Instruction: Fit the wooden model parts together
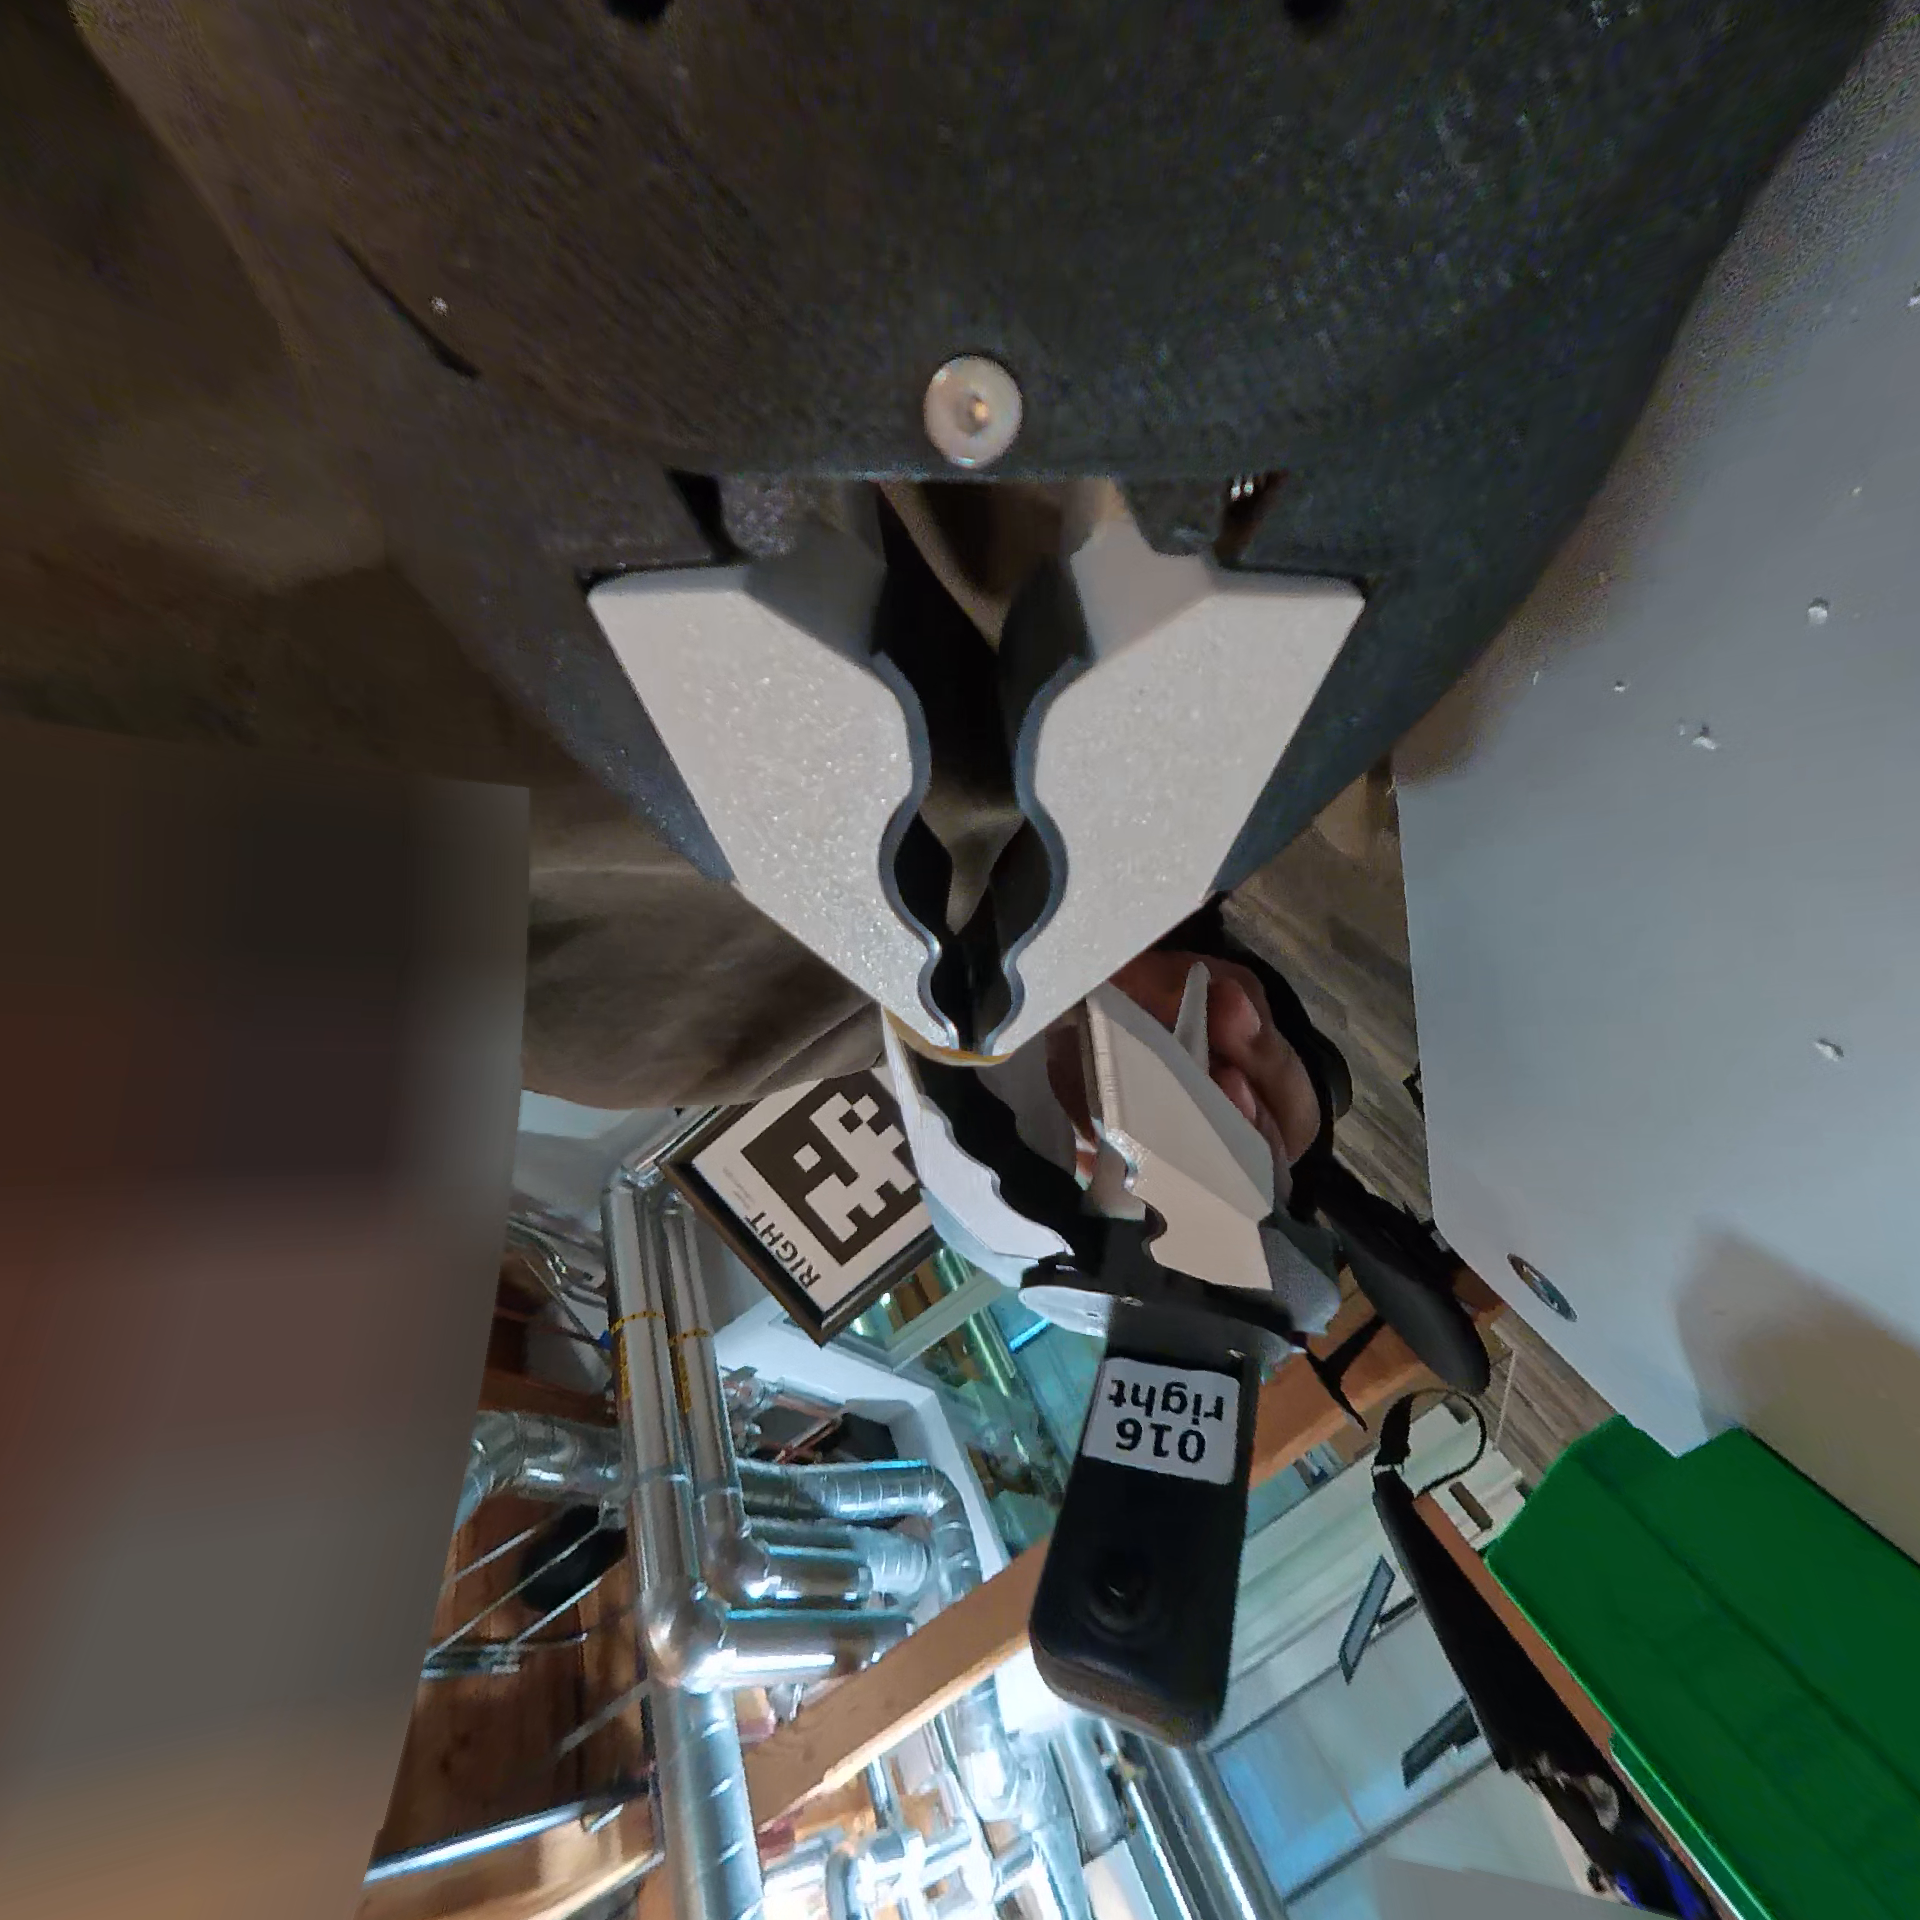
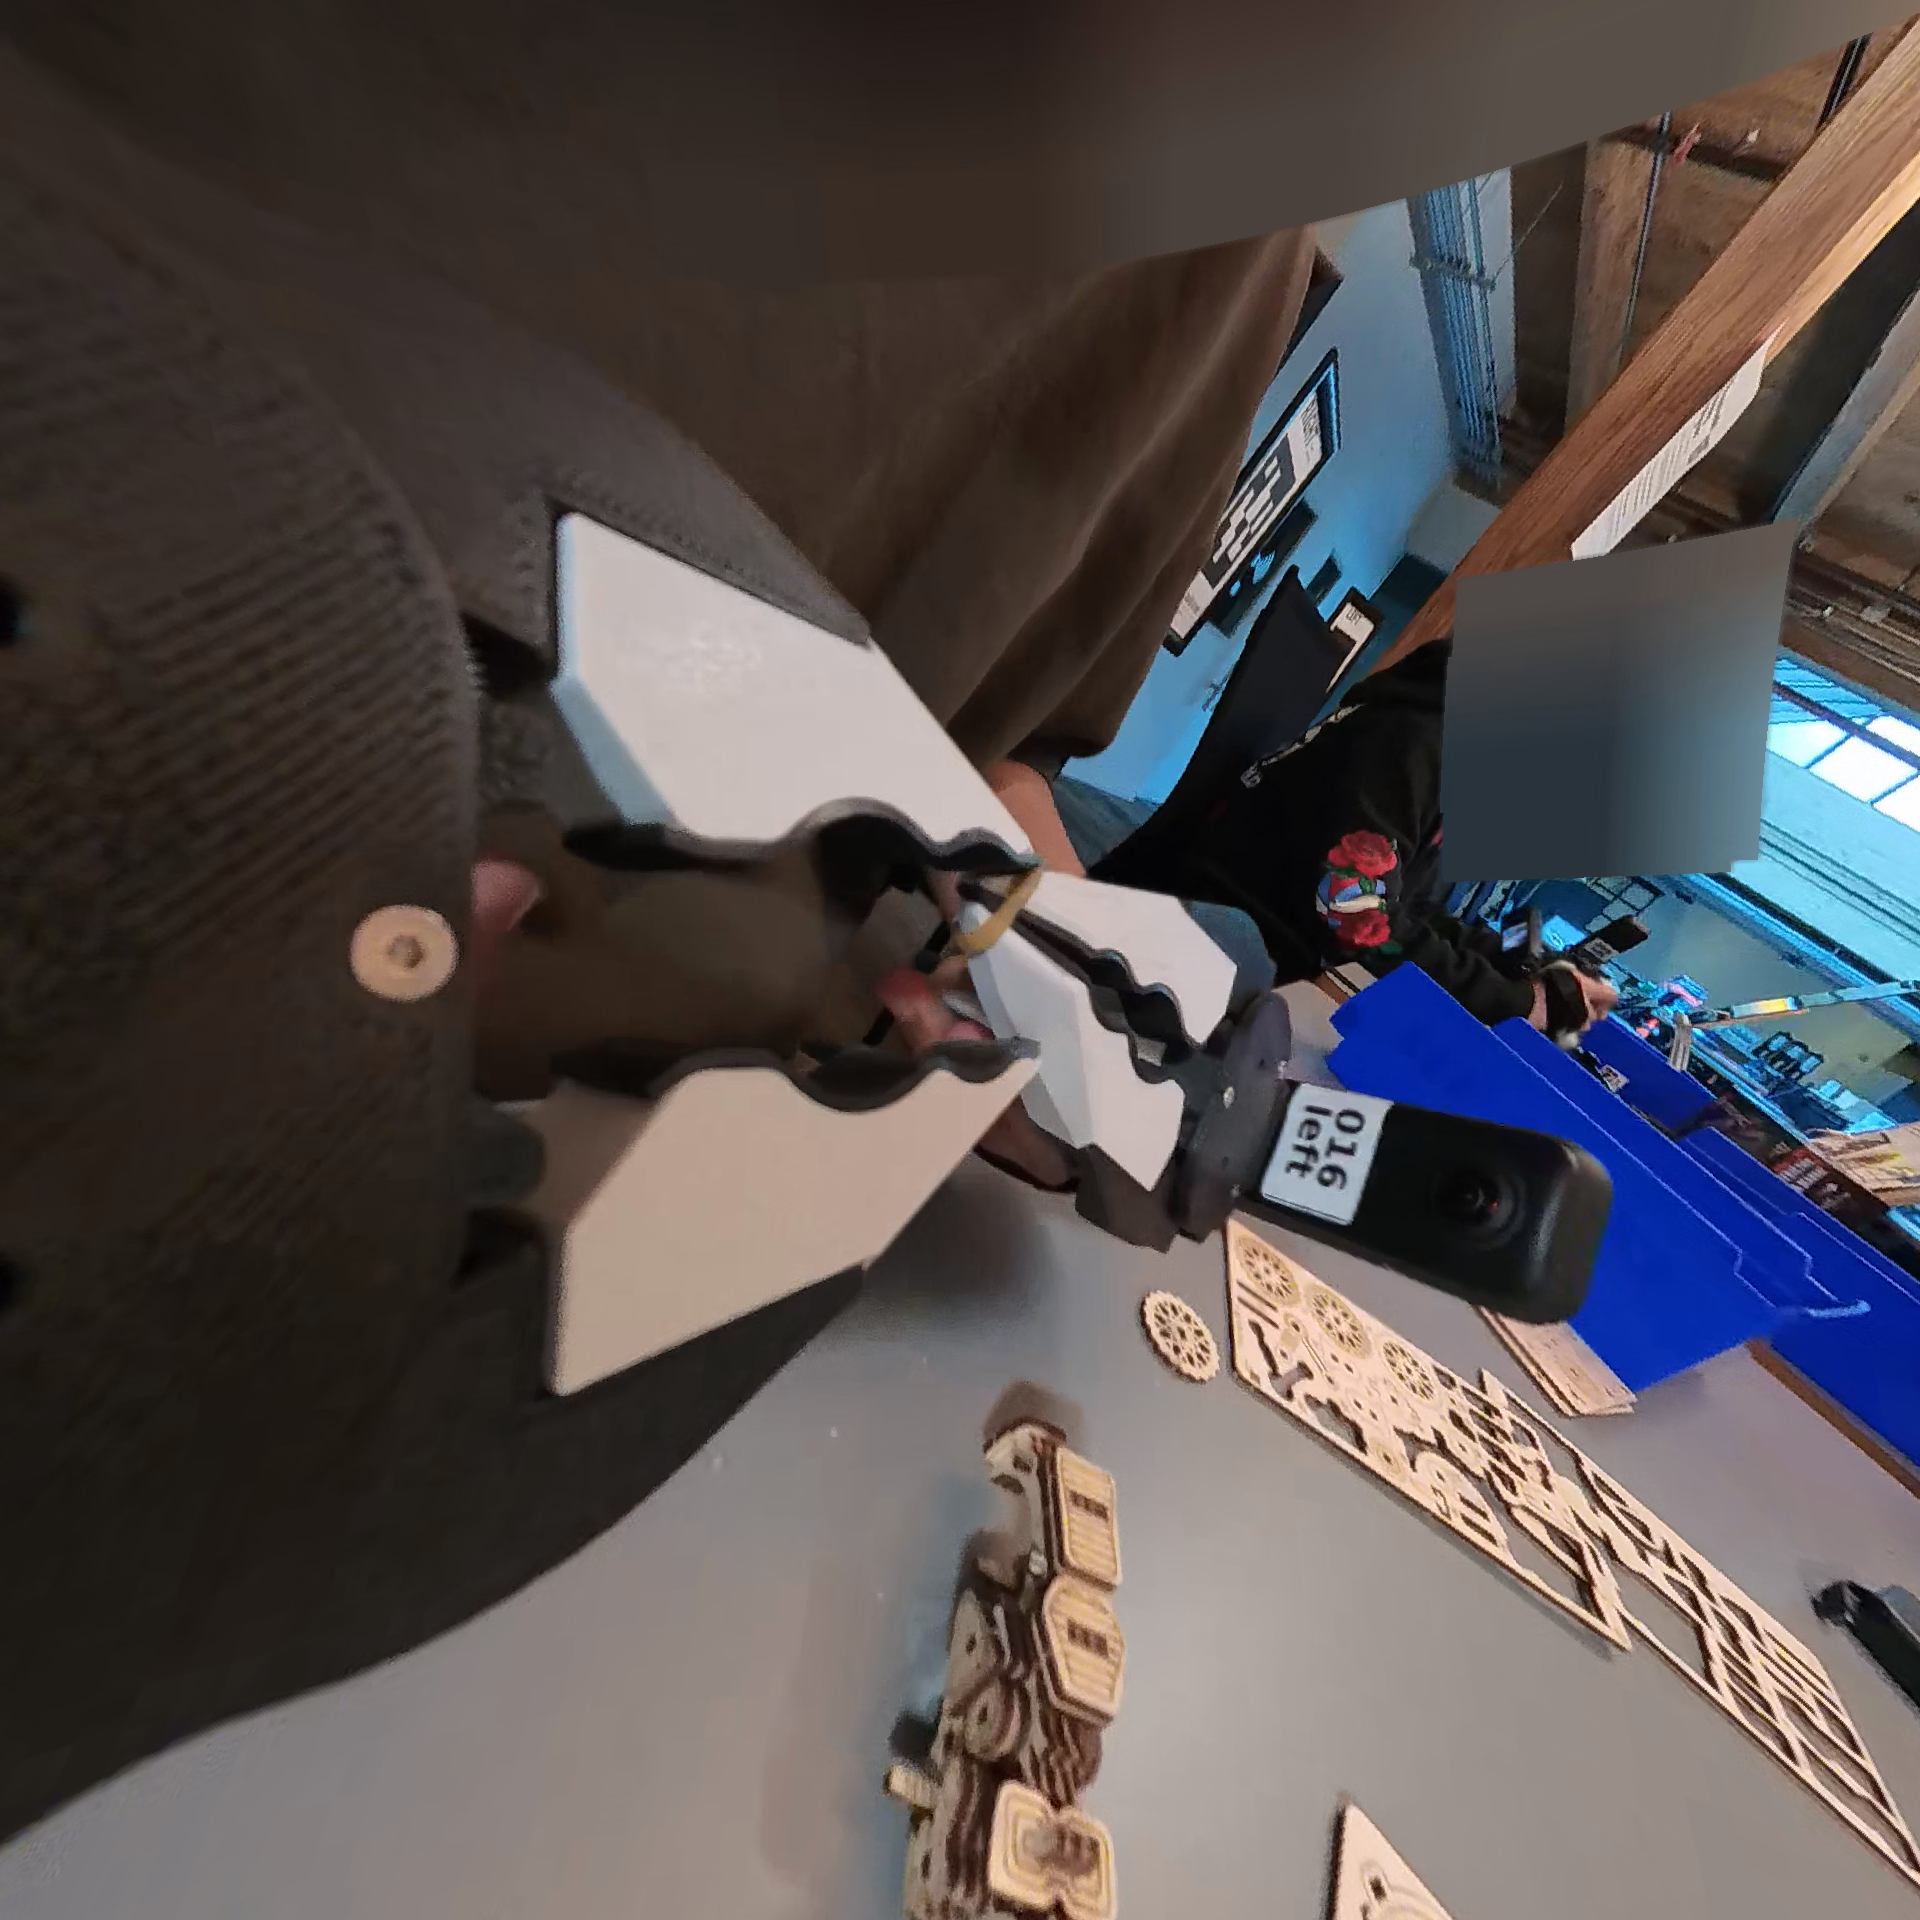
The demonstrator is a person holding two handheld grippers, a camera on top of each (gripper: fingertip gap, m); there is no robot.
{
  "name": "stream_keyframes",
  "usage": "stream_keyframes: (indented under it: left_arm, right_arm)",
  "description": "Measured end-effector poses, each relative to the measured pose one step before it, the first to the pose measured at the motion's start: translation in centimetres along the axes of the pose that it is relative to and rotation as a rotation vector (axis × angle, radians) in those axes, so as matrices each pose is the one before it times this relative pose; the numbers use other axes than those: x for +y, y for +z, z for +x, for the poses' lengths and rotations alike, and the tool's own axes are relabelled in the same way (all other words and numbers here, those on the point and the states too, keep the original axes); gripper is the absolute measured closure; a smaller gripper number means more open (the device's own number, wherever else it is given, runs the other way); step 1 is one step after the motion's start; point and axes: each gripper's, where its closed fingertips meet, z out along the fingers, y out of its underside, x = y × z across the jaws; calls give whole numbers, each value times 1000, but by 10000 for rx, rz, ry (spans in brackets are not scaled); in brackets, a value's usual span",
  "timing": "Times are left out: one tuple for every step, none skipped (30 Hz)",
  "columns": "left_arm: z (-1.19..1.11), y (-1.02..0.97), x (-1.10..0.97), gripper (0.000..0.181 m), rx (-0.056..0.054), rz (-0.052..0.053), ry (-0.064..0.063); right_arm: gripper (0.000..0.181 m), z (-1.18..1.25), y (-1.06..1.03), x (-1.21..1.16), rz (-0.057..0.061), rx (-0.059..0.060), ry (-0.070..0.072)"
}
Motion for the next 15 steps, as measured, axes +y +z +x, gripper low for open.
stream_keyframes:
  left_arm:
    - [-49,-49,204,180,-33,-162,-3]
    - [-10,-29,137,180,-10,-118,26]
    - [46,-10,145,180,-10,-124,56]
    - [-42,-50,68,180,-52,-88,26]
    - [-122,-100,-36,180,-64,5,-10]
    - [-31,-55,92,181,15,-55,-43]
    - [-48,-17,39,181,-48,-50,42]
    - [-29,12,7,181,-80,-48,69]
    - [-92,-7,38,181,-139,-64,126]
    - [-227,-35,48,179,-209,-54,146]
    - [-259,10,-2,179,-267,-24,184]
    - [-163,57,-113,179,-258,45,234]
    - [-194,157,21,180,-301,-29,296]
    - [-425,180,32,180,-510,-23,436]
    - [-73,75,-237,180,-224,156,275]
  right_arm:
    - [150,25,39,145,-24,-104,163]
    - [151,-2,32,9,69,-129,200]
    - [150,-26,19,35,58,-181,259]
    - [150,37,17,12,75,-124,202]
    - [150,109,30,4,65,-22,91]
    - [150,71,38,71,-9,-2,66]
    - [150,27,-3,22,-5,-5,59]
    - [150,10,-13,-17,27,-20,65]
    - [150,51,-10,-1,22,12,43]
    - [151,144,-14,18,4,93,-11]
    - [151,162,-21,-30,31,100,-9]
    - [151,91,-47,-127,112,16,50]
    - [154,174,-86,-211,174,44,71]
    - [154,228,-106,-158,136,99,-39]
    - [154,-25,-58,-191,158,2,-80]
